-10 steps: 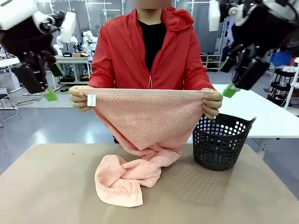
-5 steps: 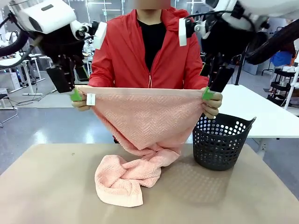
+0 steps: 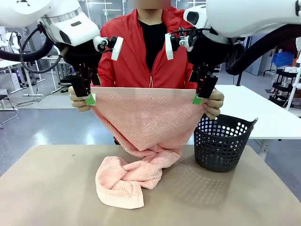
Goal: Fold the towel.
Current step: Grab the top end of the 100 cm Hotel Towel extended by the human.
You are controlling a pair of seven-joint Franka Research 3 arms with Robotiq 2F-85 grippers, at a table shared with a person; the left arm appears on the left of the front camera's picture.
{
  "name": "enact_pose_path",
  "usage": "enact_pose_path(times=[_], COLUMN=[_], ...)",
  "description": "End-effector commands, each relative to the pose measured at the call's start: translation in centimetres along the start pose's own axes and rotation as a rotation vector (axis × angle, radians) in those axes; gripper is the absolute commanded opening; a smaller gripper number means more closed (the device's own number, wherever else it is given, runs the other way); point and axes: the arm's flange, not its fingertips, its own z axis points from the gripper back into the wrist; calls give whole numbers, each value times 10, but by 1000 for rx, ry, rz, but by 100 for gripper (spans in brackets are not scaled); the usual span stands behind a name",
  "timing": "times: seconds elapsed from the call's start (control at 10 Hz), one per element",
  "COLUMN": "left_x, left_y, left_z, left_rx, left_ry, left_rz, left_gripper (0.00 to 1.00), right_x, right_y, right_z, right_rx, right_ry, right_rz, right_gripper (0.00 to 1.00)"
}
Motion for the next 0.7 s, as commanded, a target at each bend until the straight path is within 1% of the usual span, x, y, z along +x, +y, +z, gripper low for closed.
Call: enact_pose_path(times=[0.0, 0.1, 0.3, 0.4, 0.5, 0.6], left_x=[4, 2, -1, -1, -2, -3], left_y=[17, 23, 28, 30, 28, 27], left_z=[-6, -12, -24, -29, -30, -31], left_rx=[4, 6, -15, -15, -24, -26], left_ry=[-3, 6, -7, -7, -3, 0], left_rz=[-21, -20, -15, -6, -12, -11], left_gripper=[100, 100, 100, 40, 40, 0], right_x=[0, 0, -2, -4, -5, -6], right_y=[-8, -10, -10, -11, -10, -10], right_z=[-11, -16, -24, -27, -27, -26], right_rx=[16, 23, 44, 49, 44, 42], right_ry=[-5, -3, 4, -5, -5, 1], right_rz=[26, 24, 8, -1, -3, -9], right_gripper=[100, 100, 100, 92, 46, 33])
